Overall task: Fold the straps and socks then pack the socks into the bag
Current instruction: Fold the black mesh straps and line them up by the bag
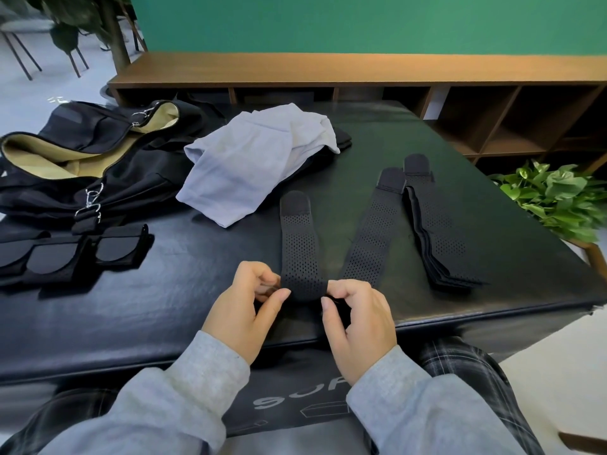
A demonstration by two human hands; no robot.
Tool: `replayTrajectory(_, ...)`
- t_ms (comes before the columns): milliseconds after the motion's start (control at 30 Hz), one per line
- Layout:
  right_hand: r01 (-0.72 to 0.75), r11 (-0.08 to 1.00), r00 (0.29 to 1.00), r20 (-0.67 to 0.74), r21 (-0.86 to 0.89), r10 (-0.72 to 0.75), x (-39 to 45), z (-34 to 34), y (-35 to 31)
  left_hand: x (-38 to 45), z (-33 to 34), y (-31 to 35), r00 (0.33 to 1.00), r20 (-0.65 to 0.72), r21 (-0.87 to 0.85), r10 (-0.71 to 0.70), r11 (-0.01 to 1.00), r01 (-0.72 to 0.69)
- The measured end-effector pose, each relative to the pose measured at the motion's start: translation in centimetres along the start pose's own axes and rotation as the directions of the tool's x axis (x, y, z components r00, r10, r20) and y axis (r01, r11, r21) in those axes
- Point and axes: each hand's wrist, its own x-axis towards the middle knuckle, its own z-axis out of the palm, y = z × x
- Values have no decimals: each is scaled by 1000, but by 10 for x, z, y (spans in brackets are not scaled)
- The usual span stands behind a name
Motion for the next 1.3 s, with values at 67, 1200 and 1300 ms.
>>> replayTrajectory(67,44,998,999,26,-34,-44,1,0,1,1,0,1,1000,23,37,-13,999,12)
replayTrajectory(1200,95,954,979,202,-285,-37,7,-1,-7,10,8,-15,963,111,440,245,857,-269)
replayTrajectory(1300,110,960,981,181,-256,-64,5,-1,-5,10,7,-14,963,73,351,258,898,-267)
